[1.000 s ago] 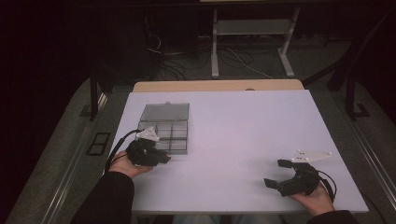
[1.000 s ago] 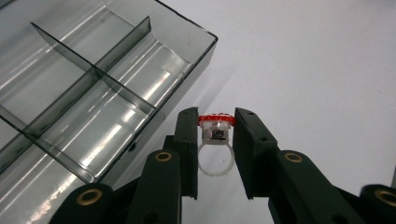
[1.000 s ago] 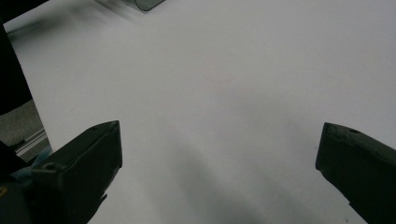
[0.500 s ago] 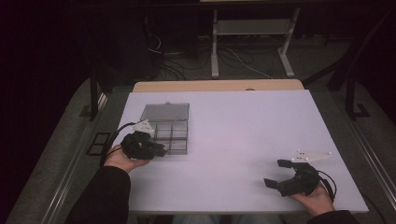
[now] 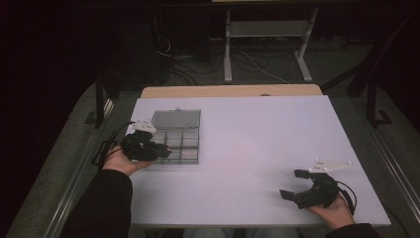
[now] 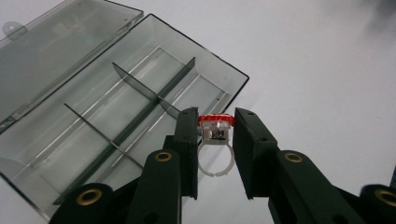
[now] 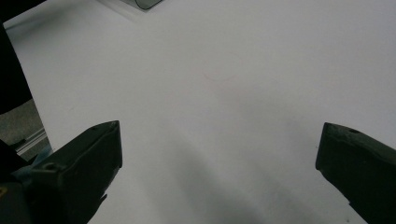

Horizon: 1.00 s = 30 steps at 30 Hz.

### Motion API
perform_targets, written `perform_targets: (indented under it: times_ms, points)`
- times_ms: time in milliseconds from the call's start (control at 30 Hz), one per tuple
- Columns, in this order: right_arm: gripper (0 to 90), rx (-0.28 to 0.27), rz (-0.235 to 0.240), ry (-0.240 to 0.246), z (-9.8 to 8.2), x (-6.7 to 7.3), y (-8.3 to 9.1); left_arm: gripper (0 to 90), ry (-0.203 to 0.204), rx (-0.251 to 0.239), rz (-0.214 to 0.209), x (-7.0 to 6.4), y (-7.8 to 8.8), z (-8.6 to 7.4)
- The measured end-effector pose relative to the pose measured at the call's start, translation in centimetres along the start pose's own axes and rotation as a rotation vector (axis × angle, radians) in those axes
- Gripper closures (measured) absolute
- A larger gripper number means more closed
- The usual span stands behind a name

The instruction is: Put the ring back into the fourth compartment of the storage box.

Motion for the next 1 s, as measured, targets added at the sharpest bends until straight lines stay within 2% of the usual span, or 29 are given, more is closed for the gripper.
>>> perform_targets:
  times_ms: [433, 667, 1000]
  points:
    - [0.0, 0.003, 0.004, -0.006, 0.0, 0.0, 0.1, 70.2, 0.023, -0.035, 0.044, 1.9, 1.4, 1.5]
    - [0.0, 0.002, 0.005, -0.005, 0.0, -0.1, 0.1, 70.1, 0.064, -0.062, 0.064, 3.3, 1.7, 1.4]
    - [0.0, 0.003, 0.000, -0.005, -0.1, -0.2, 0.1, 70.1, 0.116, -0.071, 0.096, 5.1, 1.4, 1.0]
Point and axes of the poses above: each handheld gripper's, and its own axes: y roughly backward along the jaws, z roughly out of its top, x roughly to its left, the point moved 5 cm from there along -y, roughly forward along the jaws, and after that the axes turned 1 degree about y, right-handed, at the moved point
